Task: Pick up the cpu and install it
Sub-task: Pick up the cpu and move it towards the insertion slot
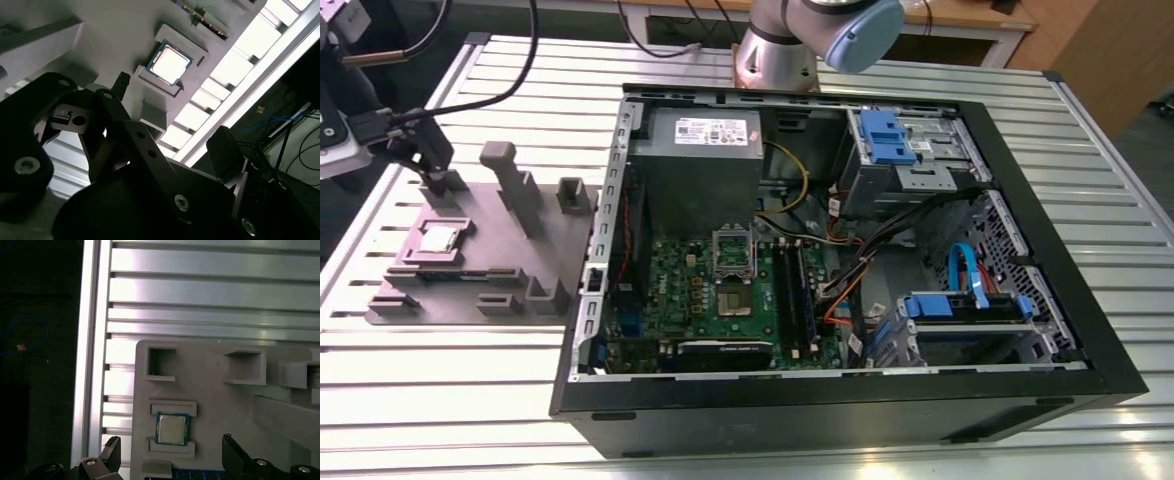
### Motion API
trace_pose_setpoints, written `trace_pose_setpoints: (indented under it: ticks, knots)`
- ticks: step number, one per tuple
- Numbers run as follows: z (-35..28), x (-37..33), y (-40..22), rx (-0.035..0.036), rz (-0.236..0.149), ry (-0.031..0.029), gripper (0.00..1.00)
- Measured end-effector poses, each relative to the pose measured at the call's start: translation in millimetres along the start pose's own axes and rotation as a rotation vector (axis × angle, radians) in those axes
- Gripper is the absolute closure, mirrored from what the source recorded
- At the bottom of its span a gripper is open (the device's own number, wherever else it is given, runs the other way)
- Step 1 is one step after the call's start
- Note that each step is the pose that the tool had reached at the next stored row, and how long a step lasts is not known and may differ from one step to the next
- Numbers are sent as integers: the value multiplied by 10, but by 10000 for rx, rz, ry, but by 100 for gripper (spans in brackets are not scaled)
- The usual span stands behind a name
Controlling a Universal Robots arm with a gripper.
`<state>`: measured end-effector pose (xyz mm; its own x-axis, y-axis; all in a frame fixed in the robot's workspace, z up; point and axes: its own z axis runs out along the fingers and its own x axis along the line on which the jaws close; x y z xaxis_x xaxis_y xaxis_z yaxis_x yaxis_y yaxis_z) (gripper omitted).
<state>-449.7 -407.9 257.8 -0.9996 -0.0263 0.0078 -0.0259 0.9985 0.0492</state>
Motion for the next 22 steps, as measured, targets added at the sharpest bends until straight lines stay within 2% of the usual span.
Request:
trace_pose_setpoints:
  ticks: [5, 6, 11, 12, 22]
  knots:
    - [88, -2, -5, 0, 2, 4, 13]
    - [107, -2, -6, 0, 2, 4, 20]
    - [197, -2, -11, 0, 5, 3, 22]
    - [214, -3, -12, -1, 5, 3, 29]
    - [394, -4, -29, -1, 74, 0, 29]
